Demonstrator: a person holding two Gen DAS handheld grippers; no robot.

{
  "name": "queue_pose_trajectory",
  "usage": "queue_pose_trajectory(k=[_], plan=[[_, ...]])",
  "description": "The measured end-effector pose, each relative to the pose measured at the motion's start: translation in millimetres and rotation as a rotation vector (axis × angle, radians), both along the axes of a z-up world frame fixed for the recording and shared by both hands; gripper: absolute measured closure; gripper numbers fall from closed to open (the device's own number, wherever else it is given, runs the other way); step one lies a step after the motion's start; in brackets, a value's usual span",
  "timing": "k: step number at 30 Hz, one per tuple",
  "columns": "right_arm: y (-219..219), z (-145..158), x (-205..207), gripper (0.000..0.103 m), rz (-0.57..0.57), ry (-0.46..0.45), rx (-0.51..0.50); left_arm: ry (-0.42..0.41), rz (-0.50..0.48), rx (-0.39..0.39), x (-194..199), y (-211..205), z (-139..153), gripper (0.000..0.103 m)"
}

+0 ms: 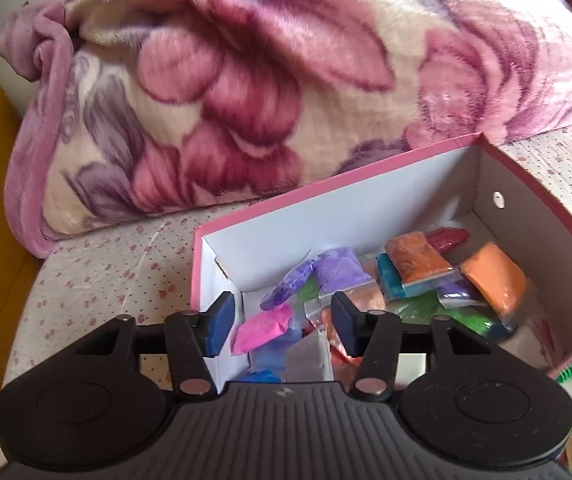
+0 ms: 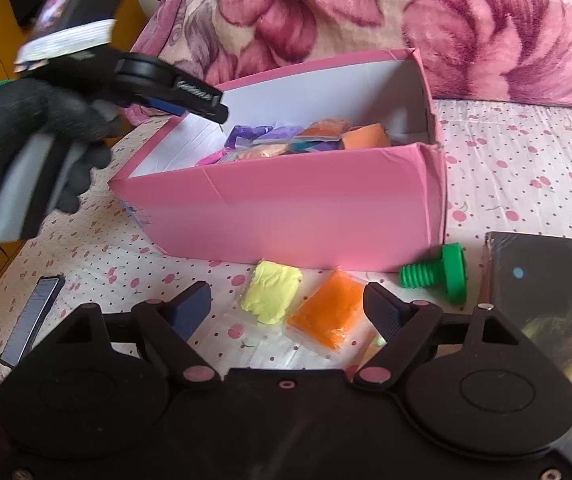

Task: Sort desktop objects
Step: 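Open the left tool and withdraw it from the pink box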

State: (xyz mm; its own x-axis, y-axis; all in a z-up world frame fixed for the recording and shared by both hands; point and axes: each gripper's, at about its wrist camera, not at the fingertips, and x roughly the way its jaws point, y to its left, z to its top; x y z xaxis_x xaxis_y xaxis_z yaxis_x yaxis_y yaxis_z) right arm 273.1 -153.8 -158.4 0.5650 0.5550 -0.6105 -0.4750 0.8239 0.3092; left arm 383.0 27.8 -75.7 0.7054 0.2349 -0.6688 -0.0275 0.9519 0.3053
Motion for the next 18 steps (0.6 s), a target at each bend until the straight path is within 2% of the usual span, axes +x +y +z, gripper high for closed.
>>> queue_pose_trajectory(k=[8,18], plan=[[-13.3,7.5,-3.8,0.016,-0.043,-0.021,-0.017,-0.009,0.007,-0.008,-34.2,-2.1,16.2,0.042],[-8.8,6.6,-22.6,0.009,-0.068,-0.028,-0.032,-0.007,0.007,-0.041,-79.7,-7.8,30.9,0.038]])
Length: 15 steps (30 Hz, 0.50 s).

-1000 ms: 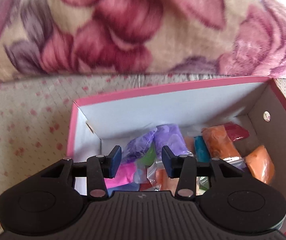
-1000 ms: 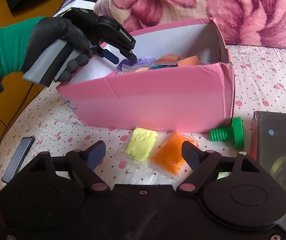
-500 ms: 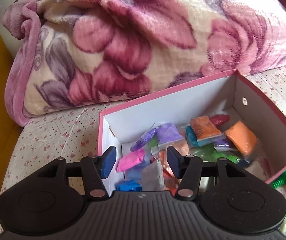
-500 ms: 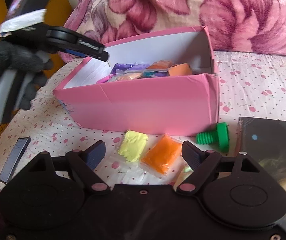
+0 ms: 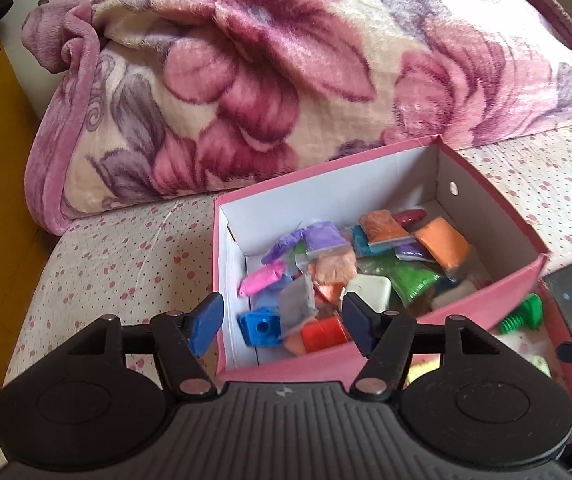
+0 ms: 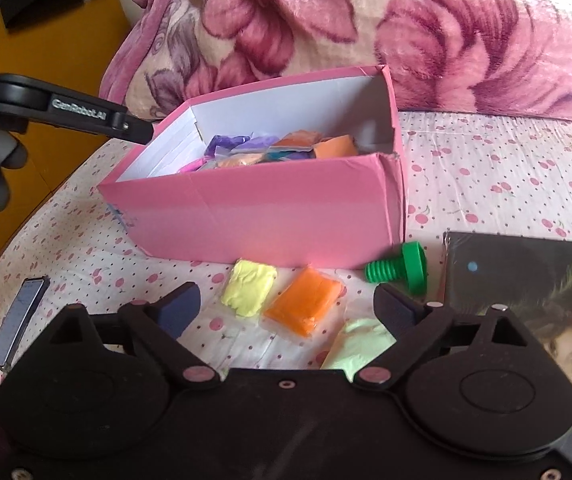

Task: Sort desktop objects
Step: 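Open the left tool and withdraw it from the pink box, then move both tools toward the black photo book beside the box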

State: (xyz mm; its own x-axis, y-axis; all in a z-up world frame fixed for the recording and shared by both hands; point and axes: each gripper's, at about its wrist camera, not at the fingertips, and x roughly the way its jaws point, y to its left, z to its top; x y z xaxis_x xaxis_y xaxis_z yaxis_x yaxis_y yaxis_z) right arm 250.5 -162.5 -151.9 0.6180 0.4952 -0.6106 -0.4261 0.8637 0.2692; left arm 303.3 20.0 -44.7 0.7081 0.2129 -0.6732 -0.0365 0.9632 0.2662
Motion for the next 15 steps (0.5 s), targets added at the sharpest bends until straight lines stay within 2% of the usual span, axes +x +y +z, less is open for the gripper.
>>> queue_pose_trajectory(k=[6,10,11,14,15], plan=[[-5.1,1.6,-24.4,0.008,-0.057,-0.013,0.015,0.004,0.013,-0.044,-31.8,2.0,3.3,0.038],[-28.8,-6.5,-29.8,0.008,-0.120,0.105,0.178,0.012,0.017,-0.075,-56.8,2.8,0.4,0.038],[-31.1,-7.5,-32.7,0.008,-0.127,0.109,0.174,0.016,0.017,-0.081,-63.0,3.1,-2.1,0.038],[-27.4,-6.4,-43.1,0.008,-0.135,0.079,0.074,0.030,0.017,-0.101,-81.6,3.8,-9.6,0.038],[-27.7,-7.7,-47.3,0.003,-0.142,0.077,0.056,0.034,0.019,-0.106,-87.6,4.1,-12.5,0.038]])
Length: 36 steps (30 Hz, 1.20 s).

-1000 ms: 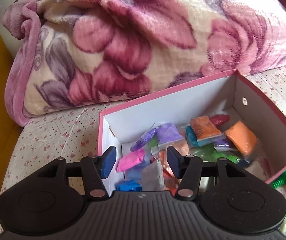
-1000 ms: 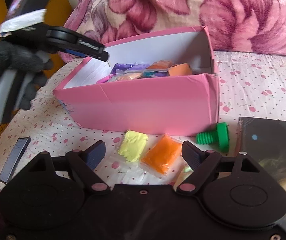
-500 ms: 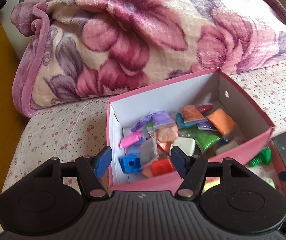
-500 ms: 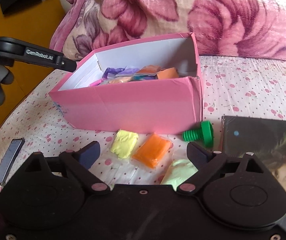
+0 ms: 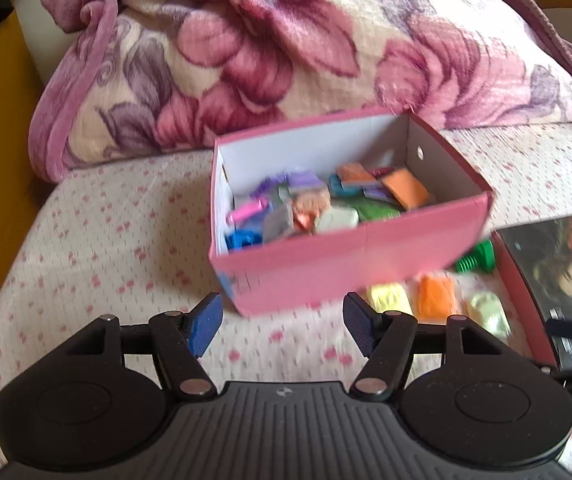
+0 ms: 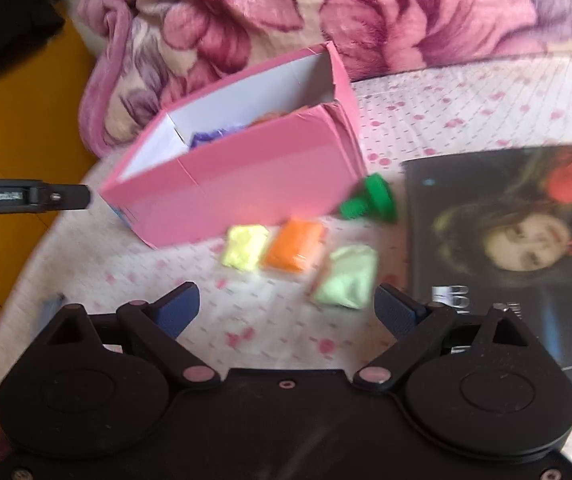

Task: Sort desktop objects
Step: 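Move both tools toward the black photo book beside the box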

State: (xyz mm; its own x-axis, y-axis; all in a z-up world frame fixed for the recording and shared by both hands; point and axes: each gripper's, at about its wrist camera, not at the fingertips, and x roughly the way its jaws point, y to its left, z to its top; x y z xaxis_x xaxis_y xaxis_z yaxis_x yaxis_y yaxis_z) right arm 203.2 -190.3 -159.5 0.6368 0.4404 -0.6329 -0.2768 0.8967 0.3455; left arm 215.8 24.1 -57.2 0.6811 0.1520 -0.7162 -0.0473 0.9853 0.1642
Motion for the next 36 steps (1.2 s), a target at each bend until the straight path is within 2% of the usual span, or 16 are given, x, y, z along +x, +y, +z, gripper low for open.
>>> queue_pose_trajectory(k=[4,5,7,11,14,20,24,26,31,36], plan=[[-2.7,-3.5,-18.8,0.003,-0.012,0.005,-0.045,0.018,0.022,-0.037,-22.7,3.4,-16.1,0.036],[-3.1,-3.3,-23.6,0.002,-0.013,0.005,-0.055,0.024,0.027,-0.060,-27.9,4.2,-21.5,0.029],[-7.9,-3.0,-32.7,0.002,-0.021,0.005,-0.056,0.034,0.031,-0.101,-38.3,3.4,-33.4,0.022],[-31.5,1.6,-51.2,0.001,-0.075,-0.030,0.007,0.015,0.007,-0.177,-57.0,-7.2,-56.7,0.021],[-57.3,12.7,-60.5,0.001,-0.120,-0.079,0.015,-0.010,-0.027,-0.262,-62.3,-18.7,-71.3,0.021],[-150.9,42.4,-72.5,0.001,-0.343,-0.190,0.014,-0.026,-0.166,-0.333,-64.5,-65.0,-90.6,0.021],[-216.9,36.0,-75.8,0.001,-0.523,-0.176,0.113,-0.039,-0.264,-0.398,-57.8,-95.8,-98.0,0.021],[-232.6,30.6,-72.3,0.001,-0.577,-0.153,0.075,-0.038,-0.305,-0.427,-50.0,-109.7,-100.1,0.021],[-257.2,13.5,-49.9,0.001,-0.567,-0.108,-0.015,-0.084,-0.348,-0.463,-28.6,-131.5,-103.1,0.021],[-269.8,-0.9,-16.1,0.001,-0.479,-0.099,-0.094,-0.085,-0.344,-0.497,-9.9,-139.8,-120.6,0.021]])
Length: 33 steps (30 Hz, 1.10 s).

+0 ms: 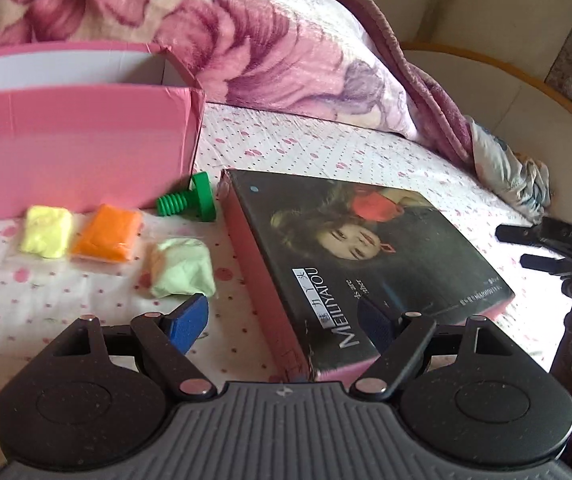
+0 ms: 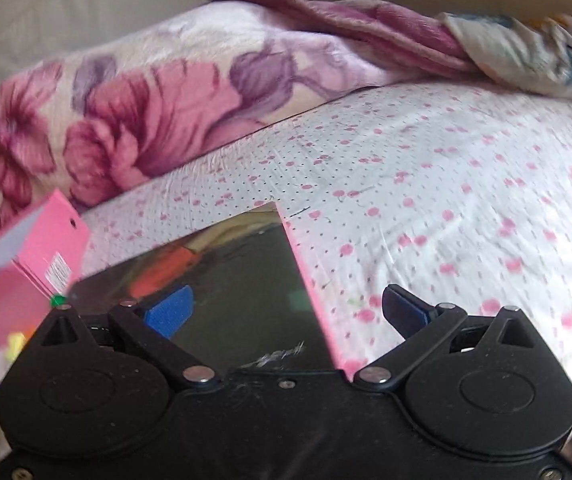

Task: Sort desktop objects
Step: 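Move both tools toward the black photo book beside the box, then grasp the black book edge with left tool while right tool grasps its other edge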

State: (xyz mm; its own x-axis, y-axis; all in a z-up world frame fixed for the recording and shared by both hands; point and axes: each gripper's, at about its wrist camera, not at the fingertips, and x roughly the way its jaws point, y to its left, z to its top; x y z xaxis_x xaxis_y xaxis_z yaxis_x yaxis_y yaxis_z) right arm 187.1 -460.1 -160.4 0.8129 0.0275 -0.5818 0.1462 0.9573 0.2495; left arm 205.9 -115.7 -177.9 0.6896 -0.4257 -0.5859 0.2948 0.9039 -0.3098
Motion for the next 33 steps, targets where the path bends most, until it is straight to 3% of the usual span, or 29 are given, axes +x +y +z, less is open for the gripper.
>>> queue_pose_trajectory(k=[4,13,16,24,33], plan=[[-5.9,-14.8,18.2,0.001,0.060,0.034,0.035,-0.007,-0.041,-0.032,6.3,-3.6,-10.7,0.021],[9.6,-34.5,30.8,0.001,0.190,0.123,0.067,-0.074,-0.142,0.015,15.2,-21.7,-8.5,0.021],[22.8,-28.9,25.9,0.000,0.210,0.115,-0.003,-0.067,-0.155,0.012,15.7,-22.5,-5.8,0.021],[32.3,0.4,-7.1,0.000,0.186,0.072,-0.040,-0.067,-0.187,-0.059,17.6,-12.5,10.7,0.021],[43.8,54.7,-44.2,0.000,0.118,-0.063,-0.071,-0.178,-0.221,-0.155,13.4,4.9,57.9,0.021]])
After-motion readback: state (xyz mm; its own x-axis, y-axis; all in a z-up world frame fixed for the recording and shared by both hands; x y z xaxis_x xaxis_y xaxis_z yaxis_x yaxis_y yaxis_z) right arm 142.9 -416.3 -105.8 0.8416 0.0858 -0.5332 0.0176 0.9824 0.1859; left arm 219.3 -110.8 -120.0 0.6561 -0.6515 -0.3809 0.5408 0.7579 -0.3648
